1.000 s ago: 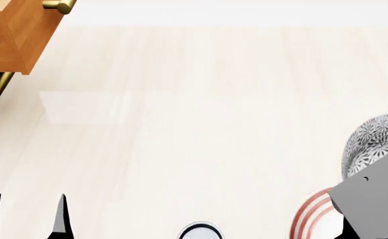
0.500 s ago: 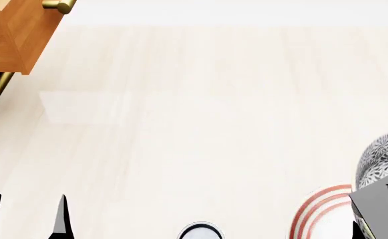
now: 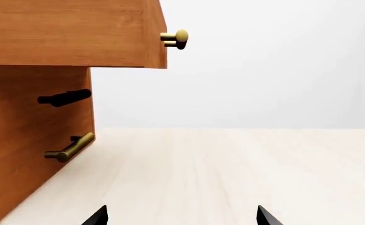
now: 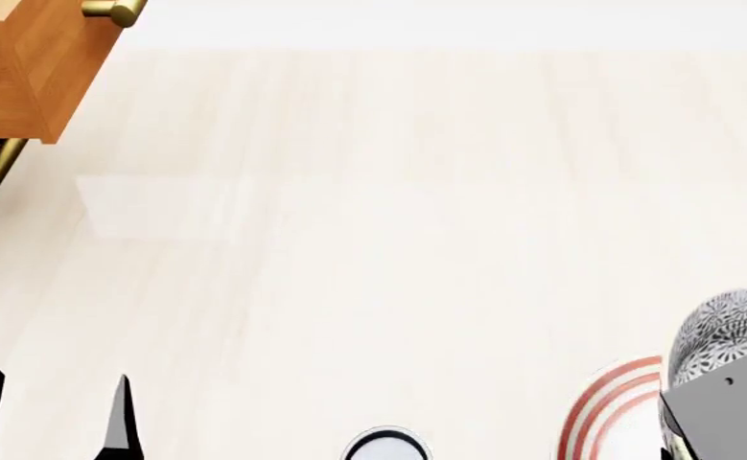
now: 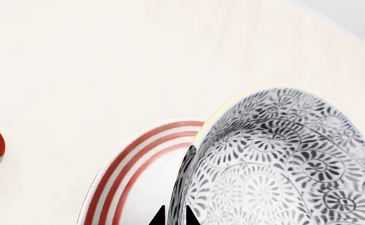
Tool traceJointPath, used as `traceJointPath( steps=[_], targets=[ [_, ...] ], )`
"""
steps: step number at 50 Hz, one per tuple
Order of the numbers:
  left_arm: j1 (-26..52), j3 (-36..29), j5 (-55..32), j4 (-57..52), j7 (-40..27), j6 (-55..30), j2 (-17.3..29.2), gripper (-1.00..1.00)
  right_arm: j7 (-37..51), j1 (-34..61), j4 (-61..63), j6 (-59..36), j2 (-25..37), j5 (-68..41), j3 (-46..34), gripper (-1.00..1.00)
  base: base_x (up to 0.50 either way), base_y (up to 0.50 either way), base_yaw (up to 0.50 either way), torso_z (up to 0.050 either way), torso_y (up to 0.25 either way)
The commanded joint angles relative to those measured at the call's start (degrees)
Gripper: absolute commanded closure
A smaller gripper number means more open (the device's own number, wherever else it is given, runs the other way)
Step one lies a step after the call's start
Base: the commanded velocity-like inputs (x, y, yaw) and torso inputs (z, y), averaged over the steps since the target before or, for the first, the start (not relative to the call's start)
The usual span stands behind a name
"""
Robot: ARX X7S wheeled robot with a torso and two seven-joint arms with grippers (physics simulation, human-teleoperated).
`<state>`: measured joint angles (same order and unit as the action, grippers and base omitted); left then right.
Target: Put the bowl on the plate.
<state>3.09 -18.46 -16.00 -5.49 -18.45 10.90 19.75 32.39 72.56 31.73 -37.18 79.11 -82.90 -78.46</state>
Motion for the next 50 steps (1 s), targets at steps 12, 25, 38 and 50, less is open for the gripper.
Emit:
traceJointPath(
  steps=[12,25,38,50],
  targets=[
    [0.04,-0.43,0.04,-0.45,-0.29,-0.16,0.25,-1.0,-2.08,-3.8,-3.32,7.14,0.43,4.94,-1.94,1.0,0.0,0.0,0.0,0.0,0.0],
    [-0.05,-0.67,0.15,-0.47,-0.48,0.01,0.3,-1.0,-2.25,-5.13,-3.66,8.56,0.0,5.6,-2.51,1.0,0.0,0.0,0.0,0.0,0.001],
    [-0.26,-0.75,0.12,-0.74,-0.65,0.23,0.53,-1.0,-2.38,-5.15,-4.91,8.26,-1.82,5.84,-2.44,1.0,0.0,0.0,0.0,0.0,0.0],
    [-0.18,-1.12,0.36,-1.24,-0.88,-0.02,0.63,-1.0,-2.9,-7.66,-6.86,11.27,-2.69,6.79,-3.43,1.0,0.0,0.0,0.0,0.0,0.001]
  ],
)
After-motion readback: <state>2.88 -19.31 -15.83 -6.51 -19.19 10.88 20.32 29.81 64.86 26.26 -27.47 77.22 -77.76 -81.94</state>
